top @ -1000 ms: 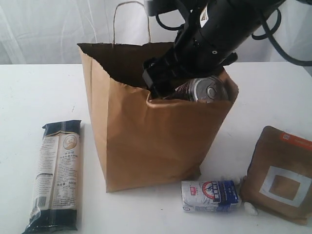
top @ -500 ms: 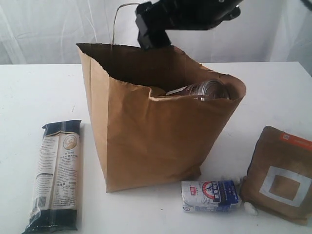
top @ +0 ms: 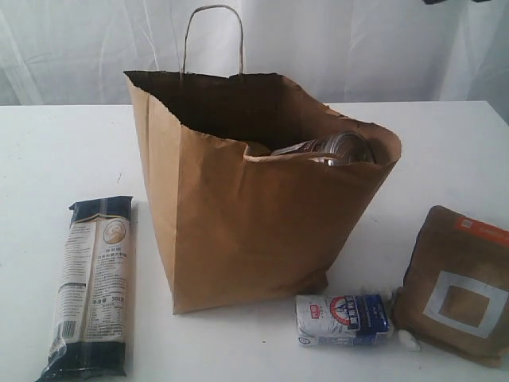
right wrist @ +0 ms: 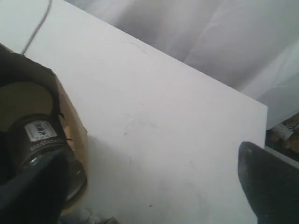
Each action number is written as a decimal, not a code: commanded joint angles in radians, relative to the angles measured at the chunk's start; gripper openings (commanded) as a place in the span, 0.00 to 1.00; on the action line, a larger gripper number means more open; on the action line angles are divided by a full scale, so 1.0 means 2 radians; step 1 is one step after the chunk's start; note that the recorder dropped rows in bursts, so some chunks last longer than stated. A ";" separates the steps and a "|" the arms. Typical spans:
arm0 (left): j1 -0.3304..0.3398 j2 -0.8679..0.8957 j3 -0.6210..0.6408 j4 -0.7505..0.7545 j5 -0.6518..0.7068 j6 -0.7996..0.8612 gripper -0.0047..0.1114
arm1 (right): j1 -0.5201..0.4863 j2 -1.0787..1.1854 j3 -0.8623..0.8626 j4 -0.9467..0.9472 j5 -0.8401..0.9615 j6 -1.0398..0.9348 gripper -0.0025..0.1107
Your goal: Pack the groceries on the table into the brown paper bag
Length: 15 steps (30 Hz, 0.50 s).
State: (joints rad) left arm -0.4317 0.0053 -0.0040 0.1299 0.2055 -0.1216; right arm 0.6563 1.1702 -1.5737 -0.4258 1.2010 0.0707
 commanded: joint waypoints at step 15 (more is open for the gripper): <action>0.001 -0.003 0.002 0.001 -0.001 -0.005 0.04 | 0.000 -0.054 0.083 -0.071 0.010 -0.047 0.81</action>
State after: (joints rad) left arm -0.4317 0.0053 -0.0040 0.1299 0.2055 -0.1216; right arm 0.6563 1.0894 -1.4626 -0.5186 1.2206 -0.0146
